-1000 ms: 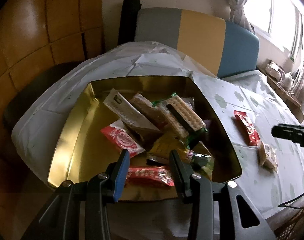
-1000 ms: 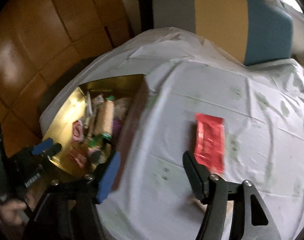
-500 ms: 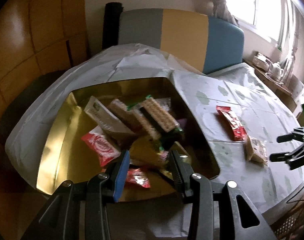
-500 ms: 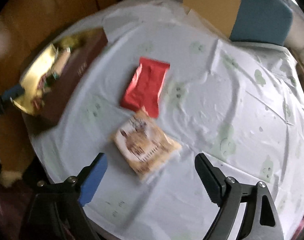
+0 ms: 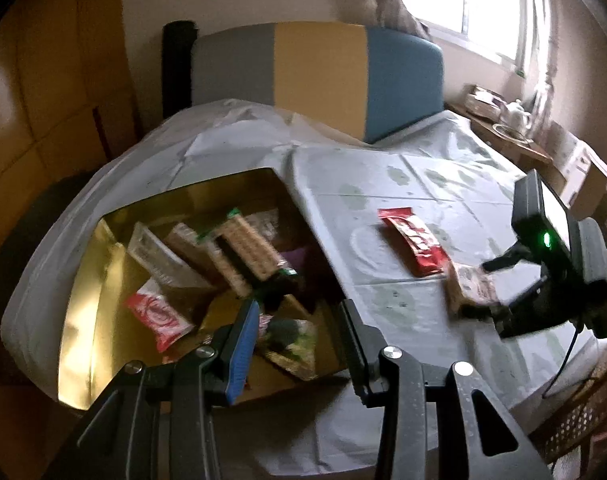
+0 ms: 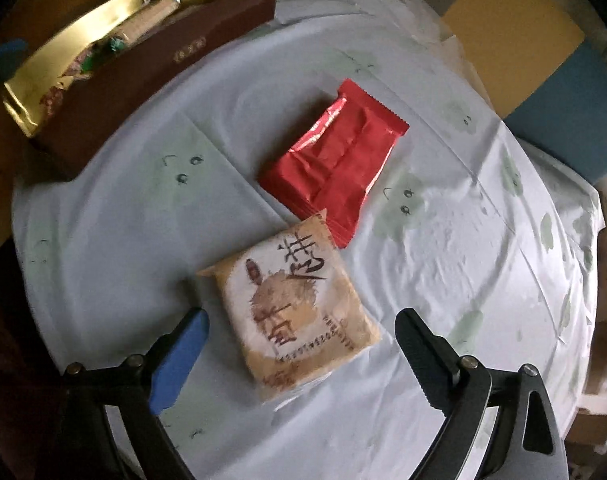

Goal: Organize snacks
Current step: 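Reach the right tool to the brown-lettered pastry packet, then close the left tool on the plain red candy bar while the right tool aligns over the pastry packet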

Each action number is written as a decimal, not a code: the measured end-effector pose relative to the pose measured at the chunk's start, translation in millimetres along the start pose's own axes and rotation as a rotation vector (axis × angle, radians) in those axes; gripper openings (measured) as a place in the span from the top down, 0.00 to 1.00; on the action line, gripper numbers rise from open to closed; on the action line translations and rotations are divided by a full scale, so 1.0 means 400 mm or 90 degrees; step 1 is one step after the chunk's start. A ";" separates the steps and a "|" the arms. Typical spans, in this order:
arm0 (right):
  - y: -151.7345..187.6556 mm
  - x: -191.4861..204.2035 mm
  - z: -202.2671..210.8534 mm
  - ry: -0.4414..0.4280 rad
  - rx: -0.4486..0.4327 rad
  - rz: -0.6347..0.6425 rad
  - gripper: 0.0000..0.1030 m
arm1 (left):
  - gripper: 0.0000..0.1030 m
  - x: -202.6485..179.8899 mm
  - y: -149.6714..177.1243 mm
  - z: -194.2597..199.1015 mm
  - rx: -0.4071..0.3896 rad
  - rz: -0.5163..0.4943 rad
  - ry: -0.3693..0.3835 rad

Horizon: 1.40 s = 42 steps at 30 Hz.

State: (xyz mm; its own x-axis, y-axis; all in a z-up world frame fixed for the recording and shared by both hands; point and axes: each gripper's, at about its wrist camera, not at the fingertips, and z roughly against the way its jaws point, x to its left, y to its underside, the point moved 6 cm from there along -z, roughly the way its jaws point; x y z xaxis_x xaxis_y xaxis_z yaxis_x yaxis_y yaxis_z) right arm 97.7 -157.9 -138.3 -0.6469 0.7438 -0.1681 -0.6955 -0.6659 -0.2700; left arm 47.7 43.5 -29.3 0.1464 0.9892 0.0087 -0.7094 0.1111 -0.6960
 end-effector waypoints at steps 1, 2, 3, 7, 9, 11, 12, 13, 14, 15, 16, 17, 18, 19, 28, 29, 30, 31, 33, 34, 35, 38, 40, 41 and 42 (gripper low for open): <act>0.001 -0.005 0.005 -0.013 -0.011 -0.017 0.42 | 0.60 -0.010 -0.004 -0.002 0.001 -0.006 0.004; -0.001 -0.006 0.011 -0.032 -0.018 -0.034 0.43 | 0.60 -0.019 -0.007 -0.004 0.001 -0.011 0.007; 0.003 -0.019 0.022 -0.031 -0.029 -0.059 0.43 | 0.60 -0.031 -0.011 -0.006 0.002 -0.018 0.012; 0.038 -0.094 0.055 -0.011 -0.068 -0.157 0.43 | 0.60 -0.074 -0.021 -0.017 0.007 -0.040 0.025; 0.070 -0.153 0.058 0.008 -0.068 -0.225 0.43 | 0.60 -0.101 -0.028 -0.023 0.008 -0.056 0.032; 0.098 -0.208 0.053 0.038 -0.055 -0.283 0.43 | 0.60 -0.123 -0.034 -0.026 0.009 -0.070 0.037; 0.106 -0.224 0.051 0.048 -0.048 -0.302 0.43 | 0.60 -0.132 -0.036 -0.027 0.009 -0.076 0.040; 0.117 -0.244 0.045 0.054 -0.039 -0.326 0.43 | 0.60 -0.142 -0.038 -0.031 0.011 -0.081 0.044; 0.123 -0.252 0.041 0.055 -0.032 -0.338 0.43 | 0.60 -0.154 -0.040 -0.036 0.015 -0.088 0.048; 0.131 -0.261 0.034 0.054 -0.022 -0.352 0.42 | 0.60 -0.164 -0.042 -0.042 0.018 -0.093 0.052; 0.132 -0.268 0.028 0.055 -0.015 -0.358 0.42 | 0.60 -0.173 -0.043 -0.047 0.021 -0.098 0.053; 0.132 -0.273 0.027 0.060 -0.011 -0.361 0.42 | 0.60 -0.182 -0.044 -0.051 0.023 -0.102 0.054; 0.131 -0.273 0.029 0.060 -0.011 -0.360 0.41 | 0.60 -0.194 -0.046 -0.057 0.026 -0.109 0.056; 0.130 -0.274 0.032 0.055 -0.014 -0.363 0.38 | 0.60 -0.200 -0.047 -0.061 0.027 -0.115 0.058; 0.115 -0.297 0.078 0.023 -0.074 -0.422 0.15 | 0.60 -0.269 -0.053 -0.121 0.074 -0.123 0.087; 0.100 -0.299 0.069 0.024 -0.079 -0.430 0.15 | 0.60 -0.278 -0.056 -0.133 0.084 -0.117 0.097; 0.102 -0.307 0.077 0.025 -0.088 -0.445 0.15 | 0.60 -0.284 -0.059 -0.142 0.093 -0.113 0.102; 0.103 -0.311 0.087 0.026 -0.094 -0.458 0.15 | 0.60 -0.294 -0.064 -0.155 0.103 -0.108 0.107; 0.110 -0.335 0.095 0.027 -0.108 -0.492 0.15 | 0.60 -0.306 -0.075 -0.177 0.115 -0.094 0.122; 0.114 -0.348 0.098 0.026 -0.113 -0.509 0.14 | 0.60 -0.312 -0.082 -0.192 0.124 -0.085 0.128; 0.119 -0.357 0.101 0.024 -0.117 -0.525 0.14 | 0.58 -0.318 -0.090 -0.214 0.139 -0.072 0.129; 0.125 -0.385 0.099 0.027 -0.124 -0.556 0.14 | 0.43 -0.329 -0.114 -0.268 0.159 -0.036 0.138; 0.126 -0.389 0.106 0.028 -0.129 -0.565 0.14 | 0.38 -0.334 -0.129 -0.313 0.181 -0.010 0.135; 0.130 -0.393 0.108 0.027 -0.133 -0.568 0.14 | 0.37 -0.337 -0.136 -0.339 0.195 0.008 0.134; 0.130 -0.394 0.109 0.026 -0.135 -0.570 0.14 | 0.35 -0.341 -0.143 -0.363 0.205 0.020 0.136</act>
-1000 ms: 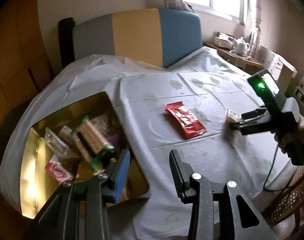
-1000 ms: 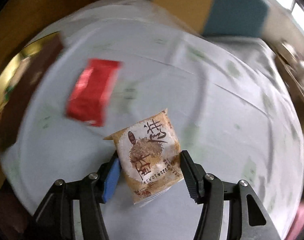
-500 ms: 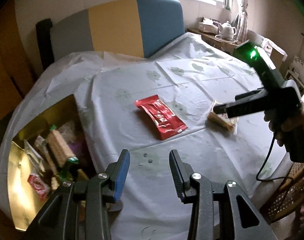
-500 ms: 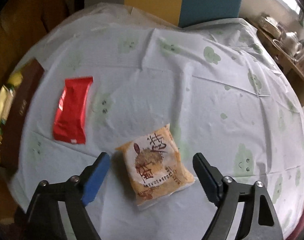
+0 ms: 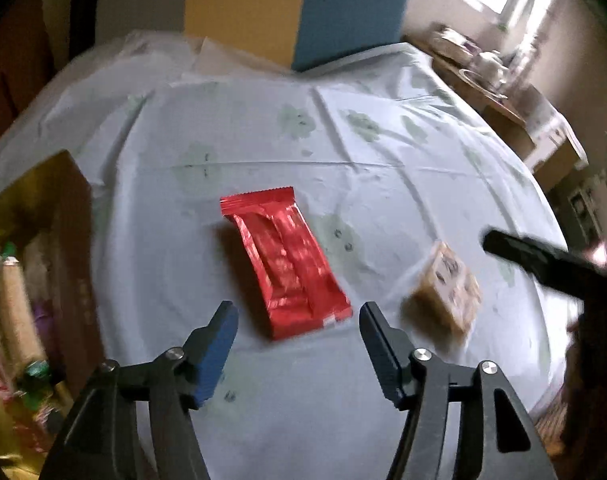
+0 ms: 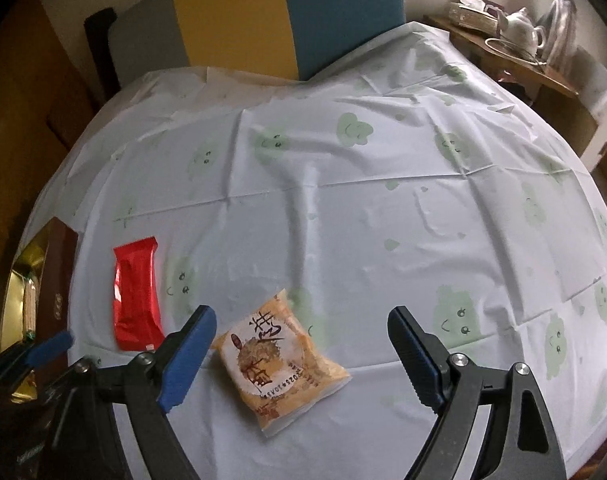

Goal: Organize snacks
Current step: 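Close the left tool on the plain red candy bar while the right tool aligns over the pastry packet, then close the right tool on the pastry packet while the left tool lifts the red candy bar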

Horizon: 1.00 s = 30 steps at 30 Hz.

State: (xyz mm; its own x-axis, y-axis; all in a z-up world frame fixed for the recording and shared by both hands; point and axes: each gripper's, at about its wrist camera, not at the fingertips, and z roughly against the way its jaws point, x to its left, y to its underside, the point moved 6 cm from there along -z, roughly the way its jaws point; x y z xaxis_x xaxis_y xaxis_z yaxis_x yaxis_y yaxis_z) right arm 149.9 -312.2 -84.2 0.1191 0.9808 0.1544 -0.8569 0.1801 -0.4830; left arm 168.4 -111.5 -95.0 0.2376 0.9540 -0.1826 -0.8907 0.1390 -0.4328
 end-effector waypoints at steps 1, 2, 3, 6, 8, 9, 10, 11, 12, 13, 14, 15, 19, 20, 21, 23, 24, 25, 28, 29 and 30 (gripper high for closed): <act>-0.002 0.000 0.001 -0.001 -0.002 -0.001 0.14 | 0.34 0.002 -0.009 -0.015 0.006 0.008 -0.003; -0.002 -0.001 0.004 -0.001 -0.003 -0.003 0.14 | 0.32 0.005 -0.018 -0.033 0.013 0.018 -0.012; -0.004 -0.002 0.005 -0.002 -0.005 -0.004 0.14 | 0.29 0.006 -0.028 -0.050 0.016 0.023 -0.017; -0.008 -0.007 0.011 -0.006 -0.008 -0.009 0.14 | 0.22 0.004 -0.051 -0.095 0.025 0.026 -0.044; -0.011 -0.008 0.014 -0.011 -0.010 -0.014 0.13 | 0.22 0.004 -0.064 -0.120 0.027 0.021 -0.062; -0.013 -0.009 0.015 -0.014 -0.011 -0.017 0.12 | 0.22 0.013 -0.069 -0.124 0.029 0.023 -0.076; -0.015 -0.009 0.017 -0.016 -0.013 -0.019 0.12 | 0.22 0.017 -0.073 -0.133 0.029 0.029 -0.081; -0.016 -0.009 0.019 -0.018 -0.015 -0.020 0.12 | 0.22 0.020 -0.078 -0.137 0.023 0.032 -0.083; -0.017 -0.008 0.019 -0.019 -0.015 -0.020 0.11 | 0.24 0.021 -0.082 -0.137 0.017 0.032 -0.087; -0.016 -0.008 0.019 -0.019 -0.014 -0.020 0.11 | 0.28 0.023 -0.082 -0.137 0.013 0.032 -0.092; -0.017 -0.008 0.020 -0.019 -0.015 -0.019 0.11 | 0.43 0.026 -0.079 -0.132 0.006 0.026 -0.105; -0.017 -0.007 0.020 -0.020 -0.015 -0.018 0.11 | 0.55 0.025 -0.078 -0.128 -0.002 0.016 -0.099; -0.017 -0.008 0.018 -0.018 -0.016 -0.017 0.11 | 0.57 0.032 -0.047 -0.103 -0.001 -0.007 -0.075; -0.017 -0.009 0.017 -0.017 -0.015 -0.017 0.11 | 0.57 0.030 -0.026 -0.091 -0.001 -0.017 -0.067; -0.018 -0.010 0.015 -0.016 -0.013 -0.017 0.11 | 0.57 0.026 -0.008 -0.080 -0.004 -0.030 -0.066; -0.018 -0.014 0.011 -0.013 -0.009 -0.019 0.11 | 0.57 0.015 0.030 -0.053 -0.014 -0.060 -0.066; -0.018 -0.016 0.008 -0.014 -0.005 -0.021 0.11 | 0.57 0.007 0.046 -0.047 -0.015 -0.072 -0.062; -0.015 -0.017 0.001 -0.018 0.003 -0.020 0.11 | 0.57 0.002 0.065 -0.037 -0.016 -0.081 -0.058; -0.007 -0.015 -0.015 -0.023 0.025 -0.018 0.11 | 0.57 -0.025 0.115 -0.017 -0.024 -0.113 -0.056; -0.003 -0.011 -0.021 -0.028 0.032 -0.013 0.11 | 0.57 -0.028 0.130 -0.011 -0.028 -0.120 -0.057; 0.001 -0.006 -0.026 -0.034 0.039 -0.009 0.11 | 0.57 -0.028 0.150 -0.004 -0.034 -0.126 -0.058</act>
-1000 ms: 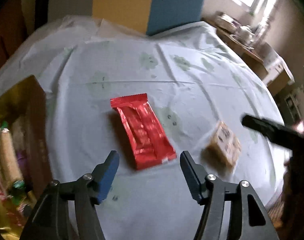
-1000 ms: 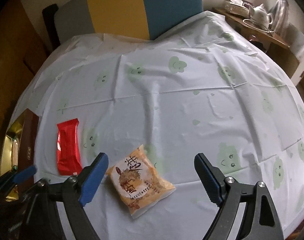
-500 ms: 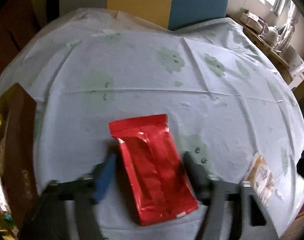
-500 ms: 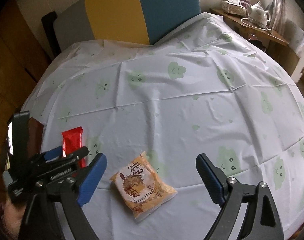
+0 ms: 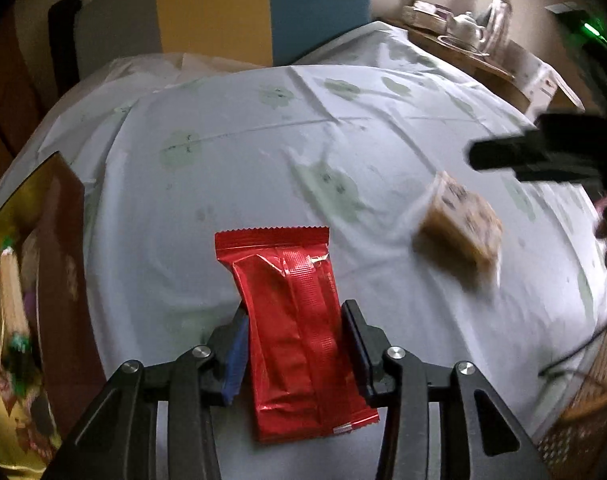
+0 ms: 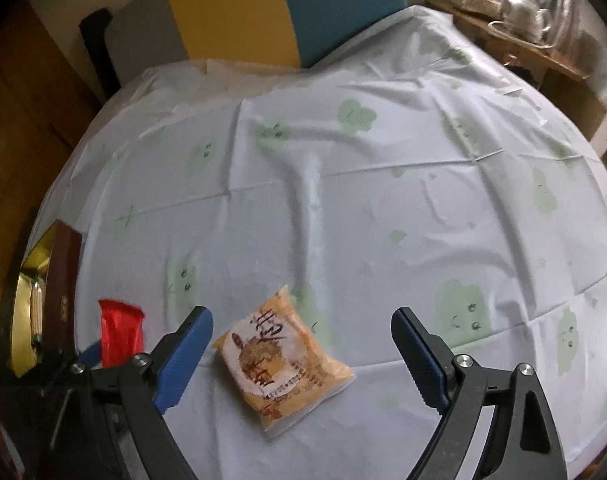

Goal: Organize snacks
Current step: 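Close the right tool on the pastry packet while the left tool lifts the red candy bar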

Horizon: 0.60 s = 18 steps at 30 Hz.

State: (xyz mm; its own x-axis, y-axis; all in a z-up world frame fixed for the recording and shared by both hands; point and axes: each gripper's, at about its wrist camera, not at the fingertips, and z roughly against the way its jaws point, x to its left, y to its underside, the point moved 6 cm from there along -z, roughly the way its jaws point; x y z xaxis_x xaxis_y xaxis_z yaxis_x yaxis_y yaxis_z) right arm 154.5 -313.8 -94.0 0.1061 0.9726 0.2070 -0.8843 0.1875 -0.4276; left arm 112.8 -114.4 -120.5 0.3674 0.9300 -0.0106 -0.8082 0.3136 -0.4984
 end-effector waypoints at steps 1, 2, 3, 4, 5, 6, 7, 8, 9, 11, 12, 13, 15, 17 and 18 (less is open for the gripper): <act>0.005 0.005 -0.005 -0.008 0.007 0.005 0.08 | 0.57 -0.003 0.011 0.001 -0.003 -0.003 0.001; 0.011 0.014 -0.013 -0.018 0.019 0.012 0.06 | 0.56 -0.005 0.018 0.002 -0.006 -0.006 0.001; 0.019 0.025 -0.021 -0.026 0.031 0.022 0.05 | 0.56 -0.004 0.028 0.004 -0.018 -0.006 0.004; 0.024 0.033 -0.026 -0.029 0.037 0.033 0.05 | 0.56 -0.003 0.035 0.008 -0.023 -0.004 0.007; 0.031 0.043 -0.031 -0.028 0.044 0.048 0.05 | 0.55 0.000 0.038 0.007 -0.026 -0.001 0.012; 0.038 0.053 -0.038 -0.022 0.051 0.064 0.05 | 0.54 0.003 0.040 0.006 -0.031 0.001 0.016; 0.046 0.059 -0.048 -0.014 0.062 0.079 0.04 | 0.54 0.003 0.042 0.004 -0.031 -0.002 0.017; 0.055 0.061 -0.058 -0.007 0.075 0.088 0.04 | 0.53 0.000 0.044 0.005 -0.034 -0.008 0.014; 0.062 0.063 -0.066 0.000 0.084 0.095 0.04 | 0.53 -0.002 0.045 0.006 -0.038 -0.016 0.009; 0.073 0.067 -0.080 0.015 0.095 0.113 0.04 | 0.53 -0.011 0.042 0.001 -0.042 -0.019 0.006; 0.078 0.073 -0.086 0.025 0.096 0.129 0.08 | 0.53 -0.010 0.043 0.001 -0.044 -0.018 0.007; 0.086 0.087 -0.092 0.040 0.094 0.162 0.26 | 0.53 -0.008 0.045 0.001 -0.048 -0.017 0.010; 0.099 0.105 -0.101 0.069 0.095 0.208 0.41 | 0.53 -0.004 0.048 0.001 -0.056 -0.012 0.017; 0.111 0.117 -0.110 0.095 0.092 0.243 0.41 | 0.53 -0.003 0.053 0.002 -0.063 -0.012 0.018; 0.113 0.119 -0.110 0.098 0.091 0.247 0.41 | 0.53 -0.002 0.053 0.002 -0.066 -0.010 0.019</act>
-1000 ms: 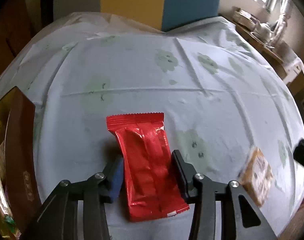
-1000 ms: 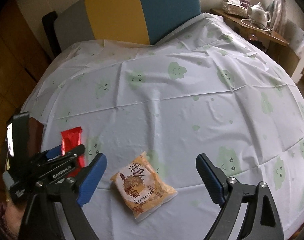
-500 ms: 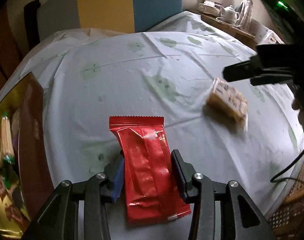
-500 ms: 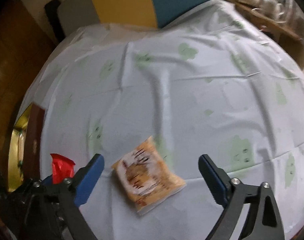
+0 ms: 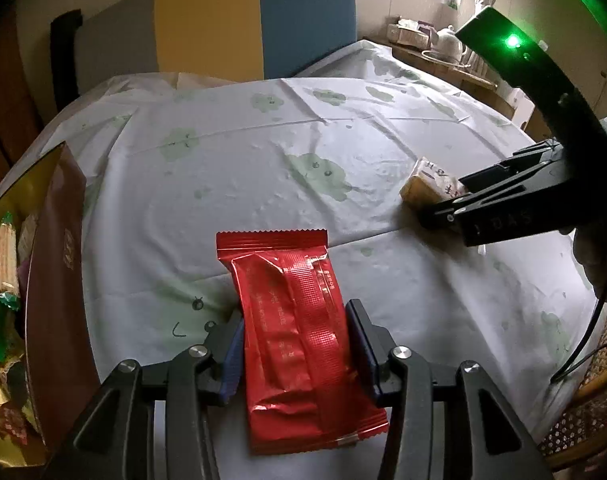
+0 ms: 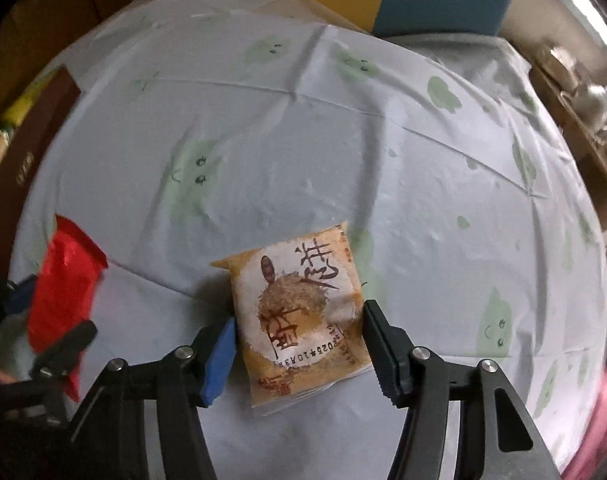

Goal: Organize snacks
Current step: 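Close the right tool on the pastry packet while the left tool lifts the red candy bar, then carry the red candy bar into the gold tray and open the left tool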

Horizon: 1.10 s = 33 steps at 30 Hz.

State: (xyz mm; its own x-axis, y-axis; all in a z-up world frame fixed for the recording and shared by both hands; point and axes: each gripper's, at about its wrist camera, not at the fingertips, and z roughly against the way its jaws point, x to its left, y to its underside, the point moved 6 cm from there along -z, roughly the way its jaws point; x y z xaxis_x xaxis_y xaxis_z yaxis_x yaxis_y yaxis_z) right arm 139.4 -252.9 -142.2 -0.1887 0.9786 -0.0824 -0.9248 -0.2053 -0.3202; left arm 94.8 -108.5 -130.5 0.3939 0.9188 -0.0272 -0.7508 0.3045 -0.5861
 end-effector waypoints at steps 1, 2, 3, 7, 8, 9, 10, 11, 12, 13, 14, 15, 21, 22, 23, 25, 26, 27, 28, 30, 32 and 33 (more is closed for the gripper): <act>0.003 0.001 0.001 0.000 -0.001 -0.001 0.41 | 0.53 0.001 0.000 0.000 -0.002 0.001 0.000; 0.004 -0.002 0.001 -0.005 0.001 -0.008 0.41 | 0.53 0.000 0.001 0.000 -0.004 0.000 0.000; 0.006 -0.001 0.001 -0.009 0.004 -0.013 0.41 | 0.53 0.000 0.002 0.001 -0.006 0.000 -0.001; 0.001 -0.016 -0.005 -0.038 0.014 -0.050 0.39 | 0.54 0.005 0.005 0.004 -0.014 0.010 0.007; -0.001 -0.020 -0.006 -0.041 0.014 -0.054 0.39 | 0.54 0.005 0.005 0.006 -0.015 0.011 0.007; -0.006 -0.023 -0.008 -0.041 0.012 -0.055 0.39 | 0.54 0.003 0.005 0.006 -0.015 0.008 0.004; -0.012 -0.026 -0.011 -0.039 0.011 -0.053 0.39 | 0.54 0.002 0.005 0.007 -0.014 0.006 0.001; -0.015 -0.029 -0.012 -0.037 0.008 -0.051 0.39 | 0.55 0.003 0.003 0.009 -0.010 0.007 0.000; -0.015 -0.028 -0.012 -0.035 0.005 -0.049 0.39 | 0.56 0.005 0.001 0.010 -0.005 0.012 0.001; -0.012 -0.026 -0.010 -0.035 0.002 -0.047 0.39 | 0.57 0.007 -0.002 0.013 -0.001 0.016 0.001; -0.009 -0.020 -0.013 -0.035 0.001 -0.047 0.39 | 0.58 0.011 -0.004 0.018 0.003 0.023 0.000; -0.009 -0.021 -0.012 -0.037 0.000 -0.048 0.39 | 0.58 0.014 -0.006 0.026 0.005 0.029 0.001; 0.003 -0.019 -0.018 -0.032 -0.001 -0.041 0.38 | 0.58 0.012 -0.036 0.108 -0.042 0.018 -0.002; 0.005 -0.015 -0.016 -0.032 0.000 -0.043 0.38 | 0.58 0.015 -0.040 0.119 -0.048 0.018 -0.003; 0.005 -0.014 -0.016 -0.035 0.002 -0.044 0.38 | 0.58 0.017 -0.045 0.135 -0.058 0.017 -0.005; -0.001 -0.016 -0.014 -0.040 0.004 -0.047 0.38 | 0.58 0.020 -0.052 0.159 -0.070 0.016 -0.009; -0.001 -0.016 -0.014 -0.040 0.005 -0.046 0.38 | 0.58 0.022 -0.055 0.167 -0.075 0.015 -0.011; -0.004 -0.019 -0.013 -0.040 0.005 -0.045 0.38 | 0.58 0.026 -0.058 0.179 -0.080 0.015 -0.015; -0.004 -0.019 -0.013 -0.040 0.004 -0.044 0.38 | 0.58 0.028 -0.061 0.185 -0.082 0.015 -0.017; -0.003 -0.020 -0.017 -0.038 -0.002 -0.040 0.38 | 0.58 0.038 -0.064 0.202 -0.087 0.024 -0.019; 0.001 -0.019 -0.021 -0.035 -0.006 -0.039 0.38 | 0.58 0.051 -0.066 0.216 -0.091 0.029 -0.026; 0.003 -0.019 -0.023 -0.035 -0.007 -0.040 0.38 | 0.58 0.060 -0.067 0.224 -0.094 0.031 -0.029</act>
State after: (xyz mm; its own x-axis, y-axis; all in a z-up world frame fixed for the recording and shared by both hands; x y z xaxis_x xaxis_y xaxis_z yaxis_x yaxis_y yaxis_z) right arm 142.8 -260.5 -150.7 -0.1492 0.9888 -0.0104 -0.9317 -0.1441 -0.3333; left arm 77.0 -72.2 -42.9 0.3323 0.9429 -0.0241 -0.6814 0.2223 -0.6974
